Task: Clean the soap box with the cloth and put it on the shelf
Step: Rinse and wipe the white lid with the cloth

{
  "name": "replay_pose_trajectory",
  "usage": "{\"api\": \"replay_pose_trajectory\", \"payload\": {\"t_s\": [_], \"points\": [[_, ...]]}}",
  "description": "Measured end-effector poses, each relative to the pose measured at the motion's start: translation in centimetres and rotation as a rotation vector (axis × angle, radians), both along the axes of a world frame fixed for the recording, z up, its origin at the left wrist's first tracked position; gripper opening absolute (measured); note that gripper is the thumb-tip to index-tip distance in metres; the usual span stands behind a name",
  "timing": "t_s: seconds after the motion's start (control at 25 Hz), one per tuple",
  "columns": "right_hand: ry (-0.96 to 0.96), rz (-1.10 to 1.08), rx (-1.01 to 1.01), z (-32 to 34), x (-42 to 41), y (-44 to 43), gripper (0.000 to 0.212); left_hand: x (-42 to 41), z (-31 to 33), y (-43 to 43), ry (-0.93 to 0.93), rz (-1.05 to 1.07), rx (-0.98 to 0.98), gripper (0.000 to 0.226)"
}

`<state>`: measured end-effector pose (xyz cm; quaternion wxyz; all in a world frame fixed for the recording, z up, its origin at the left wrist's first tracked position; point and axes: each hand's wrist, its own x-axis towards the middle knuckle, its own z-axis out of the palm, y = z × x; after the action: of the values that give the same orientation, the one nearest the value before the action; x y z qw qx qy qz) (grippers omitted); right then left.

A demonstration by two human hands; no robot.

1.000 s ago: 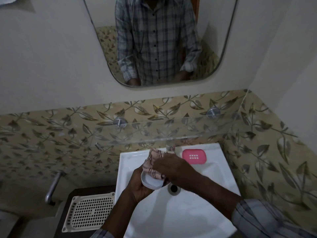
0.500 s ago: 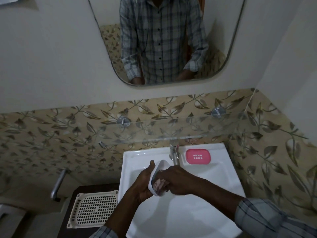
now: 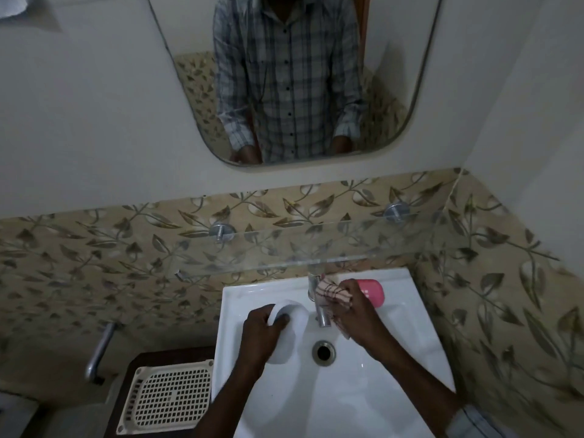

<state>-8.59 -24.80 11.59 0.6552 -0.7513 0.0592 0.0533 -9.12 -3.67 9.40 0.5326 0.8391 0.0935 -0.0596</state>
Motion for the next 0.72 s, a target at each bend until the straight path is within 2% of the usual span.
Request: {"api": "replay_pose_trajectory", "payload": {"t_s": [0.04, 0.08, 0.16, 0.2, 0.36, 0.44, 0.48, 0.56, 0.64, 0.72], "points": [[-0.038, 0.055, -0.089, 0.0, -0.2, 1.4, 0.031, -0.2, 0.3, -1.1, -0.108, -0.004, 0.163, 0.006], [-0.111, 0.143, -0.206, -0.3, -0.5, 2.8, 0.043, -0.5, 0.4, -2.0, -0.197, -0.001, 0.256, 0.014], [-0.344, 0.355, -0.609, -1.0, -1.3, 4.7, 0.065, -0.9, 0.3, -2.8, -0.296, 0.021, 0.256, 0.031], [-0.437, 0.412, -0.756, -1.7, -1.3, 4.7, 0.068, -0.9, 0.1, -2.8, -0.312, 0.034, 0.239, 0.036], [-0.380, 0.340, -0.665, -0.8, -1.5, 5.4, 0.052, -2.0, -1.2, -2.8, -0.335, 0.081, 0.171, 0.023], [-0.587, 0.346, -0.825, -0.9, -1.9, 6.4, 0.057, -1.8, -1.4, -2.8, -0.339, 0.111, 0.139, 0.025], [-0.645, 0.331, -0.828, -1.2, -1.7, 6.7, 0.055, -1.6, -1.4, -2.8, -0.342, 0.117, 0.141, 0.026], [-0.443, 0.257, -0.559, -0.7, -1.3, 6.5, 0.047, -1.5, -1.0, -2.9, -0.373, 0.141, 0.130, 0.022], [-0.046, 0.125, -0.153, -0.8, -1.1, 6.0, 0.047, -1.7, -0.3, -3.2, -0.401, 0.219, 0.063, 0.017], [0.234, 0.045, 0.039, -1.2, -1.5, 6.3, 0.037, -1.4, -0.1, -3.6, -0.400, 0.331, -0.001, 0.015]]}}
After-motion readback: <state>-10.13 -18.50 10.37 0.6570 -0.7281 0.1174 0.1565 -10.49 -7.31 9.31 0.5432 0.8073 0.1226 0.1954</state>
